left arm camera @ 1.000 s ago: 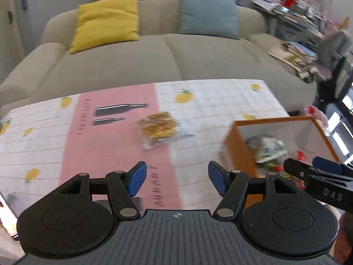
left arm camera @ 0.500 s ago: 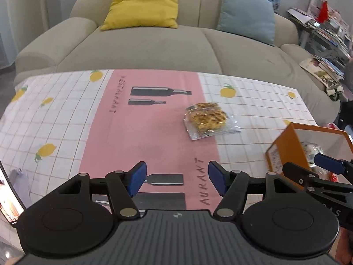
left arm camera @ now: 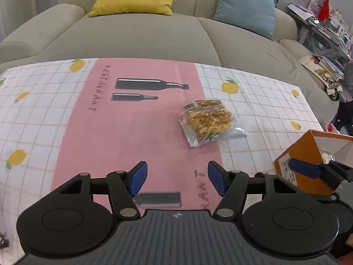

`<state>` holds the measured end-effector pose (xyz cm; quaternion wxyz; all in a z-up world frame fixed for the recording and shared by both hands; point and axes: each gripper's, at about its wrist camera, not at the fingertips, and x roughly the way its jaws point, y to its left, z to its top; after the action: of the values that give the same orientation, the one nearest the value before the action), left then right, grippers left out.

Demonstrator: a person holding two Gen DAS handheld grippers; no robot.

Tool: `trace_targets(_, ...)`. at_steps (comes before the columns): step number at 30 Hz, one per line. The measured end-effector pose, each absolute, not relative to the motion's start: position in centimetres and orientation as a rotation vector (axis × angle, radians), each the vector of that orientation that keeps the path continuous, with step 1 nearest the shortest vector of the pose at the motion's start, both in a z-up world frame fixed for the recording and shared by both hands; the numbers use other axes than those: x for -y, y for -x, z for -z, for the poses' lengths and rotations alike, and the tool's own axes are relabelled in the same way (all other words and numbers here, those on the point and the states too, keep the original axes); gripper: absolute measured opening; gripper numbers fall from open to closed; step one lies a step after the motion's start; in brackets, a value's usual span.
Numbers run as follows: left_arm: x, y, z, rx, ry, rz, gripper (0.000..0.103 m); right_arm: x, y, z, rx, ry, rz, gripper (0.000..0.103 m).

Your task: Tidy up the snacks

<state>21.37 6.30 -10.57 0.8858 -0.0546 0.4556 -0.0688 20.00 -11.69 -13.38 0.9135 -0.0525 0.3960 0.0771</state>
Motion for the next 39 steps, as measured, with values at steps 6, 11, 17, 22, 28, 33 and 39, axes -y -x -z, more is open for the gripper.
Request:
trace_targets(6, -5.1, -24.8, 12.1, -0.961, 0.116, 0.168, 0.069, 11.6, -23.6, 15.3, -0.857, 0.139, -0.13, 0.062)
trace_targets(11, -4.6, -27.0, 13.1, -0.957, 0.125, 0.178, 0.069, 11.7, -26.0, 16.2, -0.878, 0.142, -0.117, 0.062)
trace_targets(17, -3.6, -28.8, 14.5, -0.981, 0.142, 0.221, 0.064, 12.0, -28.2, 17.4, -0.903, 0.133, -0.093, 0.061)
trace_targets(22, -3.5, -30.0, 16.0, -1.031, 0.181, 0.228, 0.022, 11.9, -28.6, 17.9, -0.914, 0.143, -0.103, 0.061)
trace_targets(28, -4.1, -29.7, 16.4, -1.015, 0.236, 0.206, 0.003, 11.7, -28.6, 18.3, -0.913, 0.152, -0.113, 0.061)
trace_targets(33, -6.3, -28.7, 16.0, -1.015, 0.226, 0.105, 0.001, 11.8, -28.6, 18.2, -0.899, 0.144, -0.134, 0.061)
trace_targets(39, -9.9, -26.9, 15.7, -1.026, 0.2, -0.044, 0.001, 10.8, -29.8, 18.3, -0.879, 0.161, -0.169, 0.061)
